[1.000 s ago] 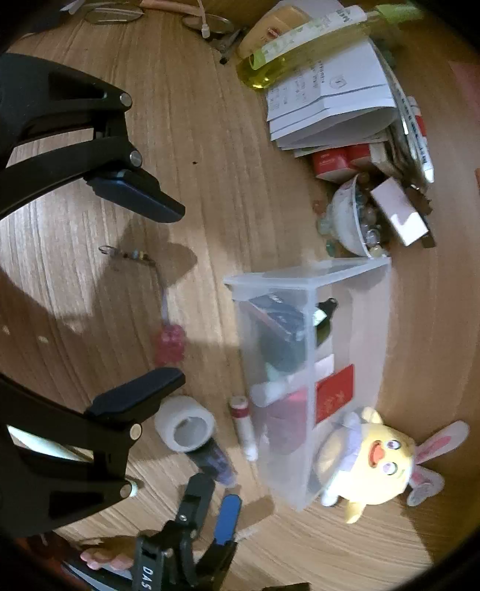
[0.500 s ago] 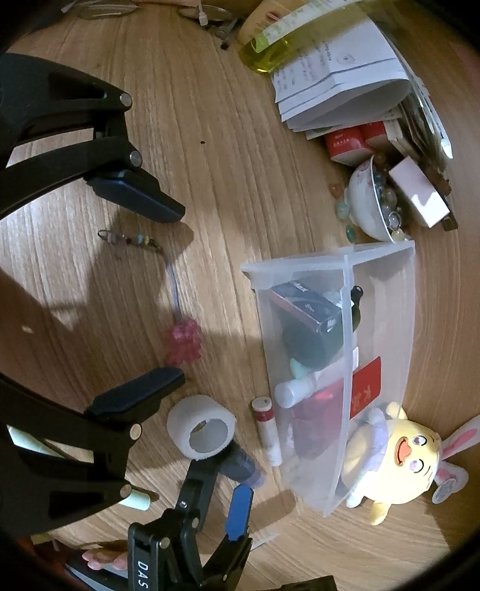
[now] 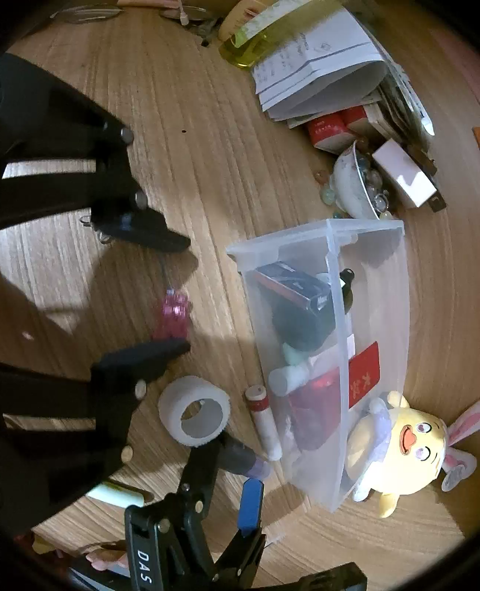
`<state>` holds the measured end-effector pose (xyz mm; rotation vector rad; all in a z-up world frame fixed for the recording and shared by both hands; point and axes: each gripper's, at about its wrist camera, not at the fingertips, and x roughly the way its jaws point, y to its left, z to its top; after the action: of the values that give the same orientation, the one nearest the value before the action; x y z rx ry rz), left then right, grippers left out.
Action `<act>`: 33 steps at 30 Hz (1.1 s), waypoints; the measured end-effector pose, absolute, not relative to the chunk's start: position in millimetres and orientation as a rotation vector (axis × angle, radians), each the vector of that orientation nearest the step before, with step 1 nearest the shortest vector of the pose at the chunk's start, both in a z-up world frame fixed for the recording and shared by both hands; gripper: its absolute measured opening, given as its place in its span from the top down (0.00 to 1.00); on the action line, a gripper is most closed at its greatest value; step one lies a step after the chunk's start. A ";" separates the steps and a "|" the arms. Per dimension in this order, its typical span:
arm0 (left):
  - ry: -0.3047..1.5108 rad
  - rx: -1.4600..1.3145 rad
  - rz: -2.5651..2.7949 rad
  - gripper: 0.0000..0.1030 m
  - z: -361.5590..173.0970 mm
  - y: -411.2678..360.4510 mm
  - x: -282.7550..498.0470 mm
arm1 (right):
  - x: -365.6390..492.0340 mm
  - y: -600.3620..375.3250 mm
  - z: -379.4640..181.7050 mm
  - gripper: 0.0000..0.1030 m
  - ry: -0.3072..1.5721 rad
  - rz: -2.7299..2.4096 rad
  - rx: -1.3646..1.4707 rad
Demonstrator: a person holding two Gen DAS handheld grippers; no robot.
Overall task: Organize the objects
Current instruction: 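Grasp the spray bottle with the right tool while the left tool grasps the pink bead keychain, then carry the spray bottle and pink keychain over the clear box with both tools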
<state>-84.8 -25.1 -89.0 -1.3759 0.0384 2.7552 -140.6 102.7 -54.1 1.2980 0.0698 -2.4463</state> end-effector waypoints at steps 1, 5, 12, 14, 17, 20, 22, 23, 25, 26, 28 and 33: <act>0.041 -1.372 2.755 0.60 -89.0 -24.4 -85.2 | -141.9 102.5 -54.5 0.07 0.075 -2.448 1.300; 0.049 -1.360 2.750 0.70 -88.7 -22.3 -85.2 | -144.1 102.6 -54.8 0.07 0.074 -2.455 1.290; 0.025 -1.340 2.741 0.75 -86.9 -24.3 -82.2 | -142.1 106.7 -50.1 0.10 0.031 -2.448 1.239; 0.021 -1.322 2.748 0.75 -85.0 -24.7 -80.0 | -140.0 108.1 -49.1 0.11 0.023 -2.450 1.229; 0.013 -1.310 2.754 0.75 -82.8 -26.0 -77.9 | -135.7 109.7 -46.5 0.11 0.028 -2.462 1.215; -0.005 -1.294 2.767 0.75 -78.4 -28.4 -76.0 | -129.9 113.7 -41.2 0.11 0.024 -2.469 1.192; -0.023 -1.281 2.775 0.75 -73.9 -30.3 -74.1 | -126.1 116.8 -36.0 0.11 0.011 -2.485 1.170; -0.026 -1.273 2.780 0.75 -71.6 -31.1 -73.3 | -124.8 118.6 -33.2 0.11 0.008 -2.491 1.160; -0.039 -1.249 2.793 0.75 -65.1 -32.5 -70.9 | -121.8 121.5 -26.5 0.11 0.002 -2.502 1.138; -0.045 -1.237 2.798 0.75 -62.1 -32.8 -69.9 | -120.8 122.2 -23.3 0.11 0.000 -2.506 1.128; -0.058 -1.212 2.811 0.75 -55.2 -33.7 -68.3 | -118.0 124.4 -16.3 0.11 -0.006 -2.515 1.103; -0.078 -1.143 2.845 0.75 -37.1 -35.2 -65.3 | -111.7 127.2 -0.1 0.11 -0.010 -2.539 1.041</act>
<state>-65.3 -35.2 -37.1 -1.1430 -0.0785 2.8453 -111.7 127.2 -0.1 1.0408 -0.0101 -2.5394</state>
